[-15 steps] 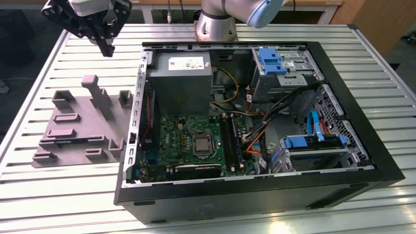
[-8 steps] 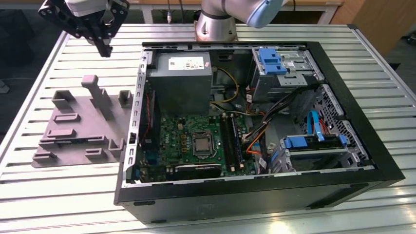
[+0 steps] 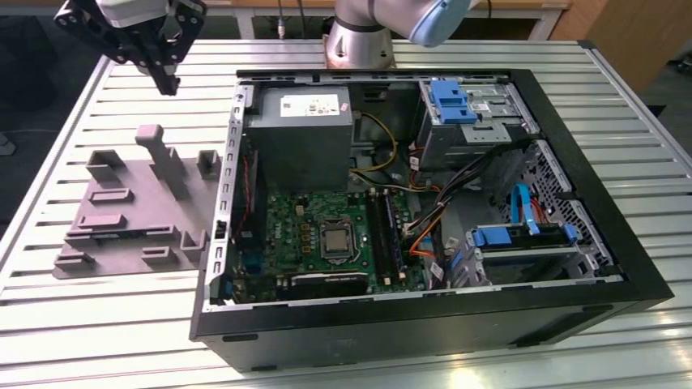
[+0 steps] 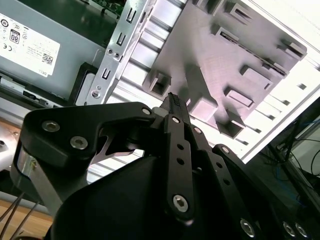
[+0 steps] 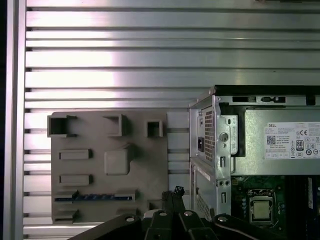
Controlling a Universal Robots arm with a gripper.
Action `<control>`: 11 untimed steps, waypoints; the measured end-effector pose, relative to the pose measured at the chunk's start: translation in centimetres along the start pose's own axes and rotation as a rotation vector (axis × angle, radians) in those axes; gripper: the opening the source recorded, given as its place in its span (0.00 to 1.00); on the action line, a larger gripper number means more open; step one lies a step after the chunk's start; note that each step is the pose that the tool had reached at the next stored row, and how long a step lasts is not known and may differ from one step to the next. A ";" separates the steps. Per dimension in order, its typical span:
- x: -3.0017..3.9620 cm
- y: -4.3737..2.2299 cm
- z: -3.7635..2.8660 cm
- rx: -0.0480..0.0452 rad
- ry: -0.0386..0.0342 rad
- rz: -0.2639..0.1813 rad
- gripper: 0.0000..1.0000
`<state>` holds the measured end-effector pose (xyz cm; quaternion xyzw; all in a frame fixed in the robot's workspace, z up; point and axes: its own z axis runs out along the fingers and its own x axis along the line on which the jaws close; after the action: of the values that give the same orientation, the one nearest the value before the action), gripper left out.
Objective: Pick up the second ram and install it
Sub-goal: 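Reach for the second ram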
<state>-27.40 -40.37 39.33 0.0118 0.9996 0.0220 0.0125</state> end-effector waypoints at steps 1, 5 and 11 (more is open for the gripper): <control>0.10 -0.01 -0.01 0.0001 0.0001 0.000 0.11; 0.42 -0.04 -0.01 0.0000 0.0001 -0.002 0.11; 0.89 -0.11 -0.03 -0.0001 0.0002 -0.004 0.11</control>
<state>-28.30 -40.47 39.33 0.0097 0.9996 0.0221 0.0125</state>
